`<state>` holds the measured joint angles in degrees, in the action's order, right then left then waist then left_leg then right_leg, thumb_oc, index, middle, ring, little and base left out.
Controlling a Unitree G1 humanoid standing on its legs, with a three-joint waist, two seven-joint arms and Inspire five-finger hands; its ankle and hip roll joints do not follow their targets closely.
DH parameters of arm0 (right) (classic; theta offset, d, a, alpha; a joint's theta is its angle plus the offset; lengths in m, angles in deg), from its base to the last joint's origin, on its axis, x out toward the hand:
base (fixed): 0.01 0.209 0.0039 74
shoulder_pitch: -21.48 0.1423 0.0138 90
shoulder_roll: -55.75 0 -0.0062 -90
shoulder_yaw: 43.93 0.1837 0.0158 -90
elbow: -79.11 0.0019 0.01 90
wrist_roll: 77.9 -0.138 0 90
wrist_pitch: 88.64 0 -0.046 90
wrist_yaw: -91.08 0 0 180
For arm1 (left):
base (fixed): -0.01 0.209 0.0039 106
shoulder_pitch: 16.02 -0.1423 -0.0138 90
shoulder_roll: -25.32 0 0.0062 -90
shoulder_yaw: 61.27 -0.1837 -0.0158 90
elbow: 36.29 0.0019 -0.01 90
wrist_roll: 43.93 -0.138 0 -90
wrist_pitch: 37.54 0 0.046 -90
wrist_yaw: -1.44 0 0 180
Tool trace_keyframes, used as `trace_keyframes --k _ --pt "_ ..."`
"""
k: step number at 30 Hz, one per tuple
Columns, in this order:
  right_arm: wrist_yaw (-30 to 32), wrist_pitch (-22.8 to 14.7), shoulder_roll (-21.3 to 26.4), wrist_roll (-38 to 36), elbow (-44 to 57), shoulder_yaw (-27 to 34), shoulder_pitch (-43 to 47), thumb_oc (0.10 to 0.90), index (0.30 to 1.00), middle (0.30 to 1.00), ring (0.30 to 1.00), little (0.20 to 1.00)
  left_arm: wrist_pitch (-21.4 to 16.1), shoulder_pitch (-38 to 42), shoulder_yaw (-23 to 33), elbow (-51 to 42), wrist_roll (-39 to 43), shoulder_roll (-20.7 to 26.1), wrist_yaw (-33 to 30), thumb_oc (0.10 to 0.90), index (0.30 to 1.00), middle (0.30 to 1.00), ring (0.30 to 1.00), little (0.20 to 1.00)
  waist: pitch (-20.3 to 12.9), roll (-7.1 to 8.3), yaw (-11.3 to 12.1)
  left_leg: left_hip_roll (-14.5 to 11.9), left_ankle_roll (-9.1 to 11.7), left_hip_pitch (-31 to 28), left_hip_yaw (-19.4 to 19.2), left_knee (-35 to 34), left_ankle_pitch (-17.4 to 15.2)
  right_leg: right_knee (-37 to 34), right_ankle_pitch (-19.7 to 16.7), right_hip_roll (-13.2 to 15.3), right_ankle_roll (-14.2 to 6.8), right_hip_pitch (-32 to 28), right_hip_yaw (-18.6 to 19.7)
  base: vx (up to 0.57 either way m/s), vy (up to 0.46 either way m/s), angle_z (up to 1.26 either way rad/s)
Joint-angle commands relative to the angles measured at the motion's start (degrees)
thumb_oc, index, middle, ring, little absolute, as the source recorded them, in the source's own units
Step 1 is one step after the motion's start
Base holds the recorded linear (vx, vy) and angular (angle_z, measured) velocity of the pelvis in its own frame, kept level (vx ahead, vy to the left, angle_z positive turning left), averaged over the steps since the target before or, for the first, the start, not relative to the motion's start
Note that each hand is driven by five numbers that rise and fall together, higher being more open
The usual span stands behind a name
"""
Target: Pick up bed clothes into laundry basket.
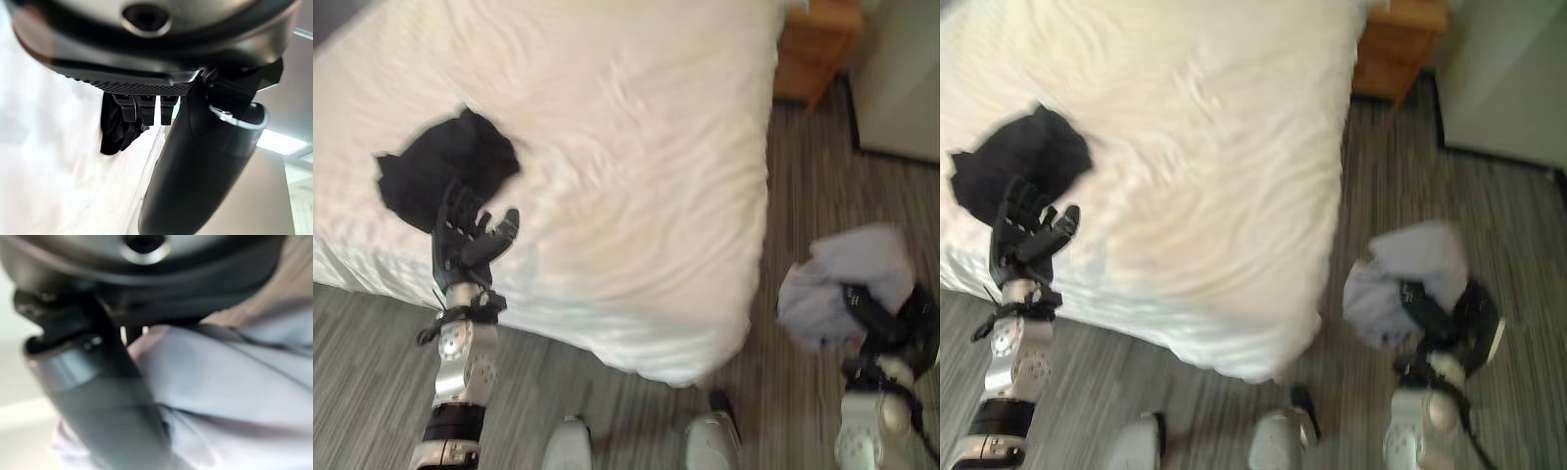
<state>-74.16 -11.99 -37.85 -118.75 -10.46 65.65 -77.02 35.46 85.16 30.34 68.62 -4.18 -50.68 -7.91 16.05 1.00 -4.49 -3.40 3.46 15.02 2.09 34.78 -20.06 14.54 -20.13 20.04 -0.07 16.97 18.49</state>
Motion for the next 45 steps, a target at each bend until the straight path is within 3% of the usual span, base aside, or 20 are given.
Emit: trace_keyframes --k 1,3,4,5,6,8,11,12,13,15,21,26,30,32,33,37,38,40,43,45 --pt "-3.62 -6.44 3.95 -2.52 6.41 2.6 6.14 0.4 0.3 0.3 0.3 0.3 -2.86 -1.6 7.61 -13.89 -3.48 4.6 3.16 0.8 0.9 0.9 0.9 0.9 -3.12 -0.91 -1.77 -10.25 4.15 -7.66 6.86 -23.05 14.76 10.63 8.92 -3.6 -9.32 -6.91 -4.61 -0.01 0.898 -0.81" --pt "-4.75 -6.48 5.65 -1.9 5.72 3.01 5.67 0.4 0.3 0.3 0.3 0.3 -2.51 -3.01 9.64 -15.02 -3.55 4.31 4.0 0.8 0.9 0.9 0.9 0.9 -2.32 -1.48 -0.1 -8.24 0.77 -10.04 3.54 -25.22 14.14 22.65 16.36 -6.41 -8.11 -4.34 -13.22 -0.01 0.752 -0.79" --pt "-4.77 -6.49 5.74 -1.92 5.68 3.0 5.72 0.4 0.3 0.3 0.3 0.3 -2.44 -3.09 9.74 -15.16 -3.57 4.21 3.99 0.8 0.9 0.9 0.9 0.9 -2.29 -1.44 -0.14 -8.19 0.79 -10.07 3.51 -25.44 14.42 22.93 16.4 -6.36 -8.02 -4.11 -13.16 -0.05 0.789 -0.5" --pt "-5.66 -5.41 5.89 -0.72 5.45 4.28 5.08 0.4 0.3 0.3 0.3 0.3 -2.08 -4.59 11.74 -15.94 -4.69 2.48 4.22 0.8 0.9 0.9 0.9 0.9 -1.9 -2.35 -0.22 -5.17 -1.93 -12.28 1.97 -27.85 14.79 34.19 21.83 -13.09 -7.61 -0.86 -16.67 0.0 0.706 -0.52" --pt "-5.3 -5.9 5.82 -0.4 4.43 5.51 4.84 0.4 0.3 0.3 0.3 0.3 -2.43 -4.83 12.23 -16.21 -5.34 0.99 3.59 0.8 0.9 0.9 0.9 0.9 -2.05 -2.13 -0.39 -3.61 -2.87 -13.51 1.26 -28.77 14.83 37.3 23.52 -17.53 -7.63 1.61 -17.95 0.0 0.707 -0.95" --pt "-5.05 -6.17 5.77 -0.1 4.13 5.96 4.67 0.4 0.3 0.3 0.3 0.3 -2.6 -4.74 12.3 -16.08 -5.57 -0.11 3.04 0.8 0.9 0.9 0.9 0.9 -2.32 -1.97 -0.2 -2.24 -3.39 -14.06 0.51 -29.17 14.9 36.61 23.17 -18.59 -7.41 2.38 -18.91 0.03 0.349 -1.1" --pt "-3.27 -6.11 5.1 2.27 3.9 8.62 3.62 0.4 0.3 0.3 0.3 0.3 -2.25 -4.97 12.88 -15.3 -5.71 -4.53 2.56 0.8 0.9 0.9 0.9 0.9 -3.81 -1.26 -0.31 2.14 -3.86 -17.18 -3.89 -32.7 14.88 26.82 22.31 -15.46 -6.63 -0.87 -25.79 0.03 0.372 -0.11" --pt "-3.26 -6.1 5.11 2.28 3.92 8.63 3.59 0.4 0.3 0.3 0.3 0.3 -2.25 -4.98 12.86 -15.31 -5.71 -4.56 2.56 0.8 0.9 0.9 0.9 0.9 -3.75 -1.36 -0.39 2.06 -3.85 -17.3 -3.79 -32.81 14.95 26.63 22.23 -15.52 -6.62 -1.07 -25.93 0.03 0.271 -0.61" --pt "-3.14 -6.22 4.3 2.62 4.36 9.32 3.25 0.4 0.3 0.3 0.3 0.3 -2.1 -5.06 12.96 -15.36 -6.01 -5.43 2.54 0.8 0.9 0.9 0.9 0.9 -4.68 -1.26 -0.68 3.43 -3.55 -18.0 -5.52 -33.87 14.48 19.64 22.88 -12.62 -6.44 -2.53 -29.09 0.0 0.127 -0.24" --pt "-3.08 -6.27 3.51 3.05 5.5 8.36 3.18 0.4 0.3 0.3 0.3 0.3 -2.09 -4.97 13.23 -15.64 -6.28 -5.8 2.56 0.8 0.9 0.9 0.9 0.9 -5.17 -0.93 -0.96 4.07 -3.03 -18.13 -6.55 -34.96 14.54 8.5 23.88 -11.53 -6.44 -6.29 -31.75 -0.05 0.079 -0.29" --pt "-4.41 -5.7 4.05 2.16 6.67 4.17 5.45 0.4 0.3 0.3 0.3 0.3 -2.35 -4.14 13.97 -16.08 -9.49 -4.25 1.22 0.8 0.9 0.9 0.9 0.9 -5.49 0.07 0.99 3.71 -3.1 -17.34 -11.29 -34.21 13.86 -3.57 24.34 -12.56 -7.17 -12.87 -30.18 -0.1 0.0 -0.53" --pt "-4.75 -4.69 5.99 3.09 5.62 2.38 6.69 0.4 0.3 0.3 0.3 0.3 -1.58 -1.67 12.59 -14.93 -12.36 -1.08 1.04 0.8 0.9 0.9 0.9 0.9 -7.99 0.36 1.91 3.09 -2.73 -18.15 -12.58 -34.18 14.46 -11.11 25.79 -14.85 -5.7 -19.45 -28.58 -0.01 -0.052 -0.39" --pt "-5.23 -4.12 7.34 3.23 4.12 1.47 7.12 0.4 0.3 0.3 0.3 0.3 0.51 -1.48 12.31 -13.98 -22.84 5.19 -0.71 0.8 0.9 0.9 0.9 0.9 -8.31 0.16 2.37 2.98 -2.3 -19.52 -10.97 -35.44 15.59 -13.11 25.62 -15.75 -5.42 -21.01 -27.14 -0.02 -0.053 -0.06" --pt "-5.95 -3.54 8.27 2.82 3.75 1.64 6.86 0.4 0.3 0.3 0.3 0.3 1.1 -1.49 12.69 -13.36 -25.58 10.28 0.22 0.8 0.9 0.9 0.9 0.9 -8.7 -0.17 2.25 2.98 -2.21 -19.8 -10.31 -36.04 15.78 -13.97 25.39 -16.04 -5.4 -21.44 -26.59 0.01 -0.061 -0.14" --pt "-6.66 -3.48 9.85 2.04 2.61 1.32 6.83 0.4 0.3 0.3 0.3 0.3 2.0 1.61 11.95 -10.76 -28.2 17.85 0.02 0.8 0.9 0.9 0.9 0.9 -8.64 -1.03 1.6 2.92 -2.13 -19.92 -10.41 -36.11 16.09 -14.93 24.86 -16.02 -5.57 -21.45 -26.76 -0.01 -0.063 -0.13" --pt "-7.57 -3.08 10.85 1.31 1.95 0.91 6.02 0.4 0.3 0.3 0.3 0.3 5.25 9.52 6.73 -3.92 -34.31 28.96 0.61 0.8 0.9 0.9 0.9 0.9 -8.15 -2.75 0.35 2.92 -1.81 -19.35 -11.11 -37.49 17.33 -15.43 24.01 -15.88 -5.95 -20.75 -27.33 -0.01 -0.002 -0.14" --pt "-7.57 -3.08 10.75 1.32 1.96 1.06 5.98 0.4 0.3 0.3 0.3 0.3 5.2 9.95 6.34 -3.72 -34.31 29.03 0.57 0.8 0.9 0.9 0.9 0.9 -8.14 -2.68 0.44 2.93 -1.81 -19.32 -11.05 -37.49 17.35 -15.43 24.03 -15.86 -5.95 -20.74 -27.4 -0.01 0.016 0.06" --pt "-8.2 -3.03 11.03 0.94 2.18 0.0 5.26 0.4 0.3 0.3 0.3 0.3 6.92 18.62 -0.06 2.71 -39.71 35.49 0.42 0.8 0.9 0.9 0.9 0.9 -7.67 -4.23 -1.34 3.24 -1.48 -18.58 -11.23 -38.01 17.91 -15.83 23.53 -15.69 -6.23 -20.19 -27.84 0.0 0.012 0.16" --pt "-8.58 -2.99 10.87 0.8 2.58 -0.62 5.08 0.4 0.3 0.3 0.3 0.3 7.73 24.43 -5.59 7.74 -42.49 38.41 0.77 0.8 0.9 0.9 0.9 0.9 -7.38 -4.65 -1.9 3.21 -1.42 -18.22 -11.24 -37.81 17.92 -15.92 23.22 -15.62 -6.43 -19.89 -28.0 0.02 -0.004 0.12" --pt "-9.35 -3.47 10.78 -0.14 2.77 -2.59 5.47 0.4 0.3 0.3 0.3 0.3 9.36 35.41 -16.19 15.07 -48.96 41.6 0.42 0.8 0.9 0.9 0.9 0.9 -6.95 -4.89 -2.39 2.95 -1.41 -17.99 -11.76 -37.55 17.73 -15.8 22.75 -15.42 -6.94 -19.36 -27.75 0.02 -0.008 -0.02"
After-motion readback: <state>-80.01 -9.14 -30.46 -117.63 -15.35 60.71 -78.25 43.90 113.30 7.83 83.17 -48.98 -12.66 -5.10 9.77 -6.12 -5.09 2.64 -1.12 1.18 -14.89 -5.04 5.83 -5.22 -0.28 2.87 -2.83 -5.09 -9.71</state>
